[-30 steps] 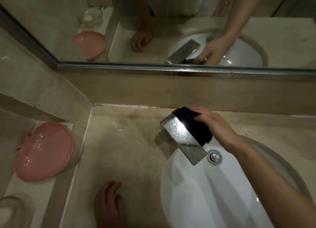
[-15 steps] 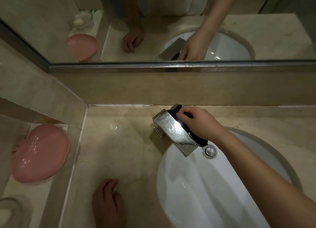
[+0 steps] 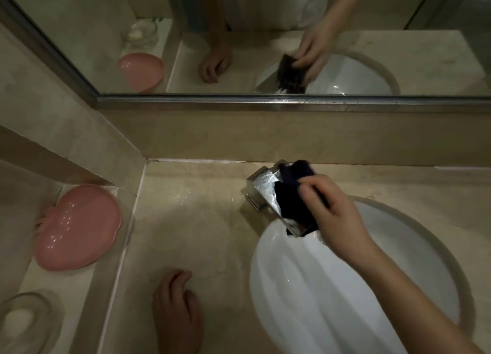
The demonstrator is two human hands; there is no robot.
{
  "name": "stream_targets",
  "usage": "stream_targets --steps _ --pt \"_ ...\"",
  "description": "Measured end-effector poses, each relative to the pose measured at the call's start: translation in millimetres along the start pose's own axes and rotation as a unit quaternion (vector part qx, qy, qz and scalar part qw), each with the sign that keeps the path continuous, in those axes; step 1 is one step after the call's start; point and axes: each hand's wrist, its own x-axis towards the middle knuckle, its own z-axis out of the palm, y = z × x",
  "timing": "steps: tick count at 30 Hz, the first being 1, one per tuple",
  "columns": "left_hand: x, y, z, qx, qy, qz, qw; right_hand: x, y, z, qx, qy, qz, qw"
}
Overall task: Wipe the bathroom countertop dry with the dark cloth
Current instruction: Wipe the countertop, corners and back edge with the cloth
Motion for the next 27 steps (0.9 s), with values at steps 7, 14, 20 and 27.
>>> stream_targets --steps 7,14,20,27 --pt "-0.1 1.2 0.3 0.000 0.006 0.000 1.000 34.8 9.1 50.1 -0.405 -0.050 -0.193 0.892" --pt "-2.4 -0.1 -1.8 -0.004 0.004 0.002 1.000 6.7 19.5 56.5 -0.452 -0.075 -0.249 0.853" --pt "-0.6 8.6 -9.6 -0.028 -0.029 -0.026 0.999 -35.8 20.4 63.0 -0.382 -0.067 -0.278 0.879" --pt "-1.7 8.7 -14.6 -0.040 -0.068 -0.058 0.995 -4.8 16.9 132.8 -0.271 -0.081 -0.272 0.920"
